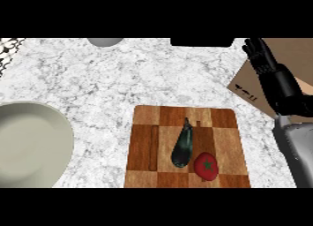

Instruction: Pick the eggplant from the cutting board and place it in the cardboard box

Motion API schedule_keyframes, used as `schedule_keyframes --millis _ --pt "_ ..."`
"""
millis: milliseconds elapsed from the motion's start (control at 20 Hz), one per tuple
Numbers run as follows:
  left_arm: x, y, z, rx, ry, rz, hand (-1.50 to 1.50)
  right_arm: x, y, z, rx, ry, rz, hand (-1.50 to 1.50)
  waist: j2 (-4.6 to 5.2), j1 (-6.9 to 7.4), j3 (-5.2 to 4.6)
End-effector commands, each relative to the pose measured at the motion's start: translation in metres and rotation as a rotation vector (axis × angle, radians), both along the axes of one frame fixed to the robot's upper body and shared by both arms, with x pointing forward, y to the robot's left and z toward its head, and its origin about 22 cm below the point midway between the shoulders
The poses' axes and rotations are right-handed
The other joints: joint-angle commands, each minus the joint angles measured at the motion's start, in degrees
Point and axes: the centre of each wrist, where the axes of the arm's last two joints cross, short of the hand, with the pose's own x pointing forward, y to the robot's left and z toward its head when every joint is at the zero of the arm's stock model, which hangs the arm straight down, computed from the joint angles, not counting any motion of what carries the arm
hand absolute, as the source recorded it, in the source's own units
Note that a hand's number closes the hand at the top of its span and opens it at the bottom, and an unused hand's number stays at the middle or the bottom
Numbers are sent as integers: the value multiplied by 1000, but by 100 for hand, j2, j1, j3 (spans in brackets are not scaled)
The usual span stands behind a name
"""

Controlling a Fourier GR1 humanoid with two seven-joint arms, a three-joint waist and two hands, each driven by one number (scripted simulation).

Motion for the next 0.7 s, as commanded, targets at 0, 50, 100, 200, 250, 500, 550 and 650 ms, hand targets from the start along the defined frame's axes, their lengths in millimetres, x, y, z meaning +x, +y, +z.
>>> schedule_keyframes --millis 0,50,100,200,250,500,550,650 --pt "-9 -11 -5 -22 29 -99 0 -2 -15 27 -11 11 -97 -150 0 -48 142" --pt "0 -22 -8 -20 44 -182 0 -5 -14 14 1 58 -178 -150 2 -161 136" --pt "1 -30 -8 -12 84 -254 0 -5 -22 30 35 70 -251 -150 -33 -321 126" --pt "-4 -50 -17 -19 129 -409 0 -7 -42 34 69 118 -411 -150 -73 -521 111" --pt "-4 -57 -14 -6 142 -470 0 -8 -48 40 75 139 -484 -150 -115 -616 104" --pt "-15 -77 -31 -88 245 -608 0 -52 -52 19 -259 337 -577 -150 -71 -400 123" --pt "-16 -75 -22 -72 220 -627 0 -69 -36 11 -278 325 -545 -150 -54 -285 132" --pt "-12 -82 -19 -80 230 -652 0 -78 -32 17 -407 310 -502 -150 -19 -215 136"
